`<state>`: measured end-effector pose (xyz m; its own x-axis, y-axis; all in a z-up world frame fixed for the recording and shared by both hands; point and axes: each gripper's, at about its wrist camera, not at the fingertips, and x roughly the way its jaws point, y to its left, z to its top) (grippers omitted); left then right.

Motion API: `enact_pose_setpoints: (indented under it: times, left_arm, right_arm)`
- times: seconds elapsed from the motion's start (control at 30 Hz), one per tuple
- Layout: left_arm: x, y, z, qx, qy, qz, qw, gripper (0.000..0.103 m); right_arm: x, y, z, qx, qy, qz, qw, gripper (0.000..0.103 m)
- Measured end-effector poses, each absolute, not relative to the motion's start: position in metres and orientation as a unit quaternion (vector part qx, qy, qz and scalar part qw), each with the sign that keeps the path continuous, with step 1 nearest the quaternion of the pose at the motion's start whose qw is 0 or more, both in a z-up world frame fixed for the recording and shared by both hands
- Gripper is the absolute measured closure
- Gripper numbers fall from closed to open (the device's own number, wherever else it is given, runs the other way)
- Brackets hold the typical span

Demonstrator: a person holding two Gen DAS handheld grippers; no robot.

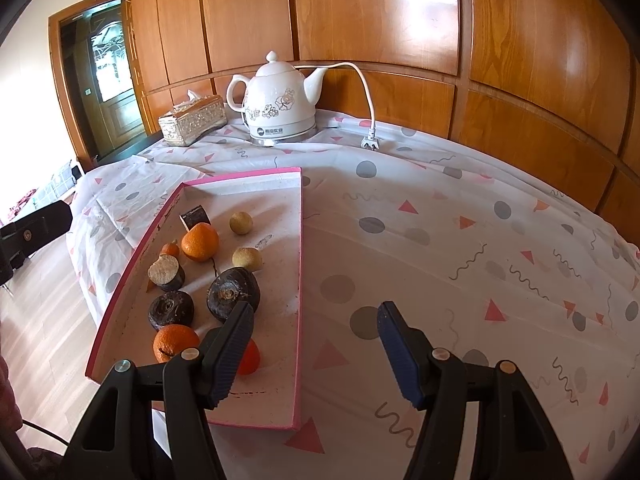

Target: Organize fruits

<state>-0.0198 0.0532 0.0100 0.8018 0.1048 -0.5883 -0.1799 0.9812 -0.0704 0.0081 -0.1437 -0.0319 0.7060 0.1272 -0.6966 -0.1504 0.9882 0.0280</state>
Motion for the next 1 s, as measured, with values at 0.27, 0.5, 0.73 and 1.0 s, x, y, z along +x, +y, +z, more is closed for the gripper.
enact_pose_setpoints:
  times: [0.27, 0.5, 0.73, 1.0]
  left_arm:
    - [-0.0191, 0.0533, 0.0098, -0.062, 0.308, 0.076, 0.946, 0.0]
    - [-0.0187, 0.0533, 0.0095, -0.065, 0.309, 0.077, 0.946, 0.0]
    - [-0.0192, 0.0523, 0.0107, -0.064, 0.308, 0.078, 0.946, 0.0]
    - [-0.02, 0.0523, 0.0106, -0.064, 0.309, 0.077, 0.946, 0.0]
  right_arm:
    - [0.0084, -0.1408, -0.0321, -0.019, 0.375, 0.077, 0.924, 0.038]
    - [0.0084, -0.1399, -0.0316, -0.021, 0.375, 0.08, 0.923, 0.038]
    - [0.0087, -0.1402, -0.0324, -0.022, 0.377, 0.08, 0.922, 0.038]
    - [0.0088, -0.1401, -0.0329, -0.022, 0.378, 0.081, 0.922, 0.038]
